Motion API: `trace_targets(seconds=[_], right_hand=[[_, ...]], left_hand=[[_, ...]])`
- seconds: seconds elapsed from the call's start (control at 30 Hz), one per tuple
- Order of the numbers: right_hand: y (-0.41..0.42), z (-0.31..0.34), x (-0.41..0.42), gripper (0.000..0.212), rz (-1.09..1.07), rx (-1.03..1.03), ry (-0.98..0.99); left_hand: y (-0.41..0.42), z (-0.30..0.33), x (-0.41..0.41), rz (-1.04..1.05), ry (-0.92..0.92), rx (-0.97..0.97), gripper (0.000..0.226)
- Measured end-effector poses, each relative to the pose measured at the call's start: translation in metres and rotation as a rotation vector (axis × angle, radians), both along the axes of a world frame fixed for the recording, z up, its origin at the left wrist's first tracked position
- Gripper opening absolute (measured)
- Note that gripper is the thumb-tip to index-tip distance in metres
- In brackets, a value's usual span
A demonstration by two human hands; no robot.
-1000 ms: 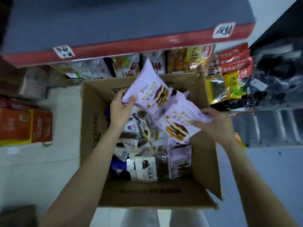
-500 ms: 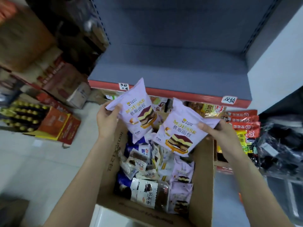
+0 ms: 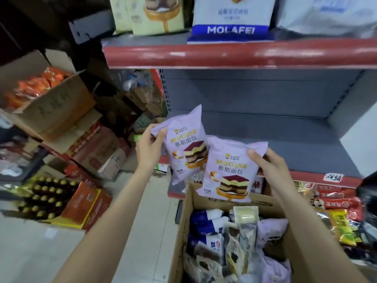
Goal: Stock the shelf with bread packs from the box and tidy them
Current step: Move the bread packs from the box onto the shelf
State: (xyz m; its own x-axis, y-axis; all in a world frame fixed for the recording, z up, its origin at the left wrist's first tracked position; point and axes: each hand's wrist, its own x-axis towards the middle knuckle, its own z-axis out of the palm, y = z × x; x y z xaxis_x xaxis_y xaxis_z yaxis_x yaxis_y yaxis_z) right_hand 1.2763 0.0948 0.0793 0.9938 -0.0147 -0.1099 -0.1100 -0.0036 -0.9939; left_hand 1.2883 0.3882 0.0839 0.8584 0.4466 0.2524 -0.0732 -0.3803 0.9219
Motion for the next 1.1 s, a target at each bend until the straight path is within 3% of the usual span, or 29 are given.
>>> trace_targets(seconds=[0.27, 0.43, 0.57, 0.73, 0.83, 0.97, 1.1], right_hand=[[0.056, 0.005, 0.040, 0.009, -0.153, -0.004, -0.031], [0.080, -0.009, 0.073, 0.013, -0.217, 0.022, -0.058], [0.099, -0.021, 0.104, 0.015, -0.247, 0.067, -0.108], [0.114, -0.040, 0.149, 0.013, -0.241, 0.044, -0.207], [0.121, -0.055, 0.171, 0.015, -0.231, 0.046, -0.236], [0.137, -0.067, 0.198, 0.013, -0.221, -0.002, -0.207], [0.156, -0.066, 0.219, 0.014, -0.189, -0.040, -0.191]], left_hand=[[0.029, 0.000, 0.086, -0.140, -0.053, 0.014, 0.018], [0.044, -0.042, 0.126, -0.139, 0.024, 0.069, 0.015], [0.058, -0.058, 0.152, -0.172, 0.091, -0.070, 0.008], [0.075, -0.071, 0.204, -0.077, 0.142, -0.093, 0.013], [0.079, -0.077, 0.232, 0.001, 0.095, 0.048, 0.007], [0.071, -0.068, 0.258, 0.055, 0.048, 0.061, 0.027], [0.070, -0.075, 0.256, -0.102, 0.064, -0.137, 0.052]])
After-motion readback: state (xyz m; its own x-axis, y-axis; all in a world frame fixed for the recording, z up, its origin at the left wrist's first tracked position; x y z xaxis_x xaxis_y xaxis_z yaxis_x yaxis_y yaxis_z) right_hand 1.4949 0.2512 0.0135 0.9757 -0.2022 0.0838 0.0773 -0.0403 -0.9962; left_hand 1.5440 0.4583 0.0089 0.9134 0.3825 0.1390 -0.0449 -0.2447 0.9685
